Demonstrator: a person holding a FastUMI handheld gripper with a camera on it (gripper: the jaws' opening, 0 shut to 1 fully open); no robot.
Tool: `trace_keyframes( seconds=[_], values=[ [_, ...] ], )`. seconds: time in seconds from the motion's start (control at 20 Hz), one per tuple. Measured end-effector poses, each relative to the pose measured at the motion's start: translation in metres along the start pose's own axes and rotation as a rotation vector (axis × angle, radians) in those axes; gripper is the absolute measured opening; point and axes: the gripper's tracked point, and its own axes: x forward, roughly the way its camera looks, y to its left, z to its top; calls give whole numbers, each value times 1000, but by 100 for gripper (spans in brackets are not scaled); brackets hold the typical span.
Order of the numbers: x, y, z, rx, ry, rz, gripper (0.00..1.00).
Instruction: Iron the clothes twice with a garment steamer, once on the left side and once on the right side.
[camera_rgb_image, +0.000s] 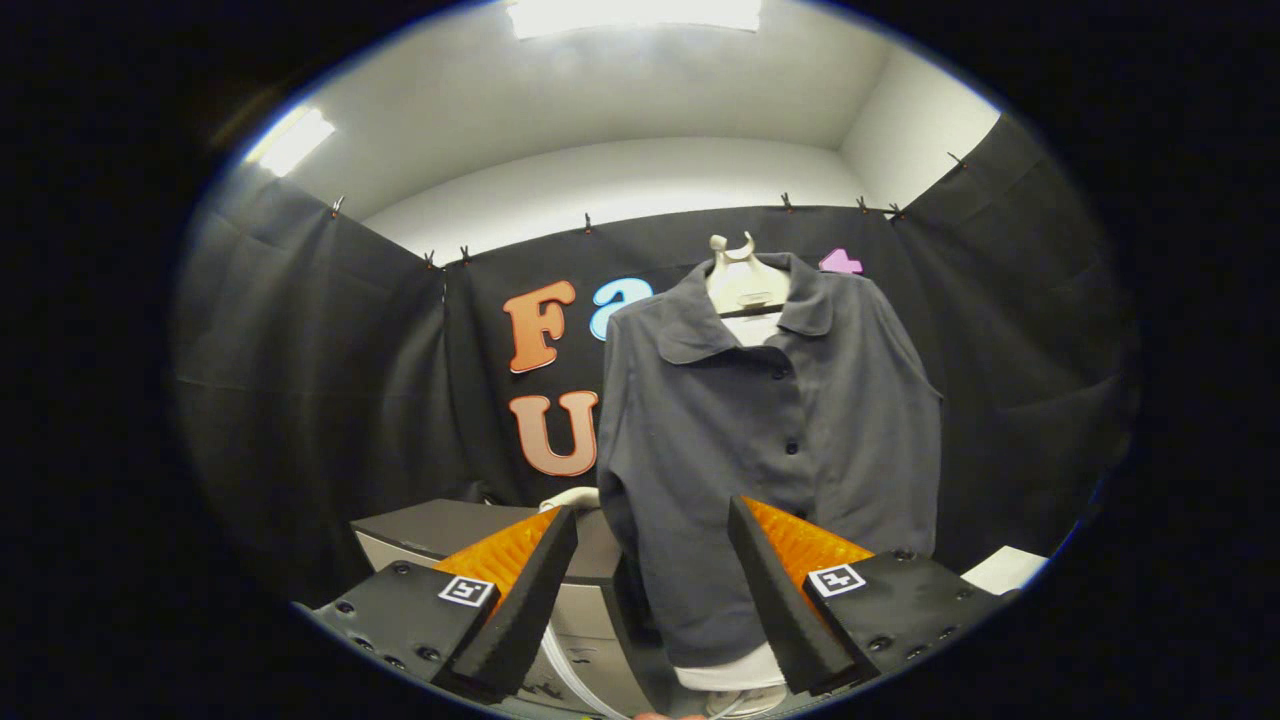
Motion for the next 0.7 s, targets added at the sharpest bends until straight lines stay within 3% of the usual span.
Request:
trace_keyframes(
  seconds=[0.35, 0.55, 0.7],
  values=[
    [95, 87, 27, 39, 31, 180, 98],
    [152, 126, 29, 14, 67, 222, 97],
    [200, 142, 17, -68, 100, 198, 97]
  ],
)
